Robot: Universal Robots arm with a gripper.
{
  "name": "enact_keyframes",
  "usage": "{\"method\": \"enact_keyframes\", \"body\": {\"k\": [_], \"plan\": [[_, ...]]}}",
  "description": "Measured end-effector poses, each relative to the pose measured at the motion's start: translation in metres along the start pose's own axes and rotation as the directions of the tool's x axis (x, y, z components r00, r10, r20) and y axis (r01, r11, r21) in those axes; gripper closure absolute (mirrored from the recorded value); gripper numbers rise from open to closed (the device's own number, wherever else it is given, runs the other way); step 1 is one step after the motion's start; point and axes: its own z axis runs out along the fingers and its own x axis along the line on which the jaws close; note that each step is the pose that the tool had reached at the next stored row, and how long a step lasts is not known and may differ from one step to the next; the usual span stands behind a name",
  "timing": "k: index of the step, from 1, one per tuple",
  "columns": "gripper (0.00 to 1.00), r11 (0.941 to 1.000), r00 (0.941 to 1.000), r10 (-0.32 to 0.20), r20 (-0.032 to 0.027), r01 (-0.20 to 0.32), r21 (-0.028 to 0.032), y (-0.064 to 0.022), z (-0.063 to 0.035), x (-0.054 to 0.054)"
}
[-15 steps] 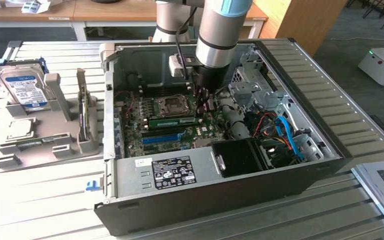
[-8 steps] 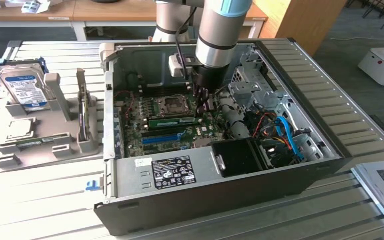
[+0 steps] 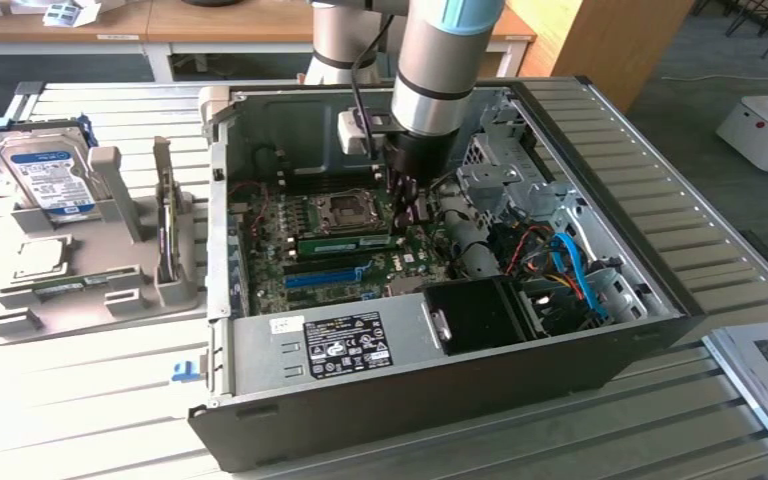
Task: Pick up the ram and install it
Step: 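Press down the ram until it locks into place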
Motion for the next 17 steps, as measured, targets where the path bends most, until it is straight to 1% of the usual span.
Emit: {"method": "enact_keyframes", "body": {"k": [3,7,17], "plan": [[0.90,1.0000,1.0000,0.000,0.0006,0.000,0.0002,0.0000,-0.0008,0.000],[0.90,1.0000,1.0000,0.000,0.0000,0.000,0.0000,0.0000,-0.0031,0.000],[0.90,1.0000,1.0000,0.000,-0.0001,0.000,-0.0011,-0.0005,-0.0109,0.000]]}}
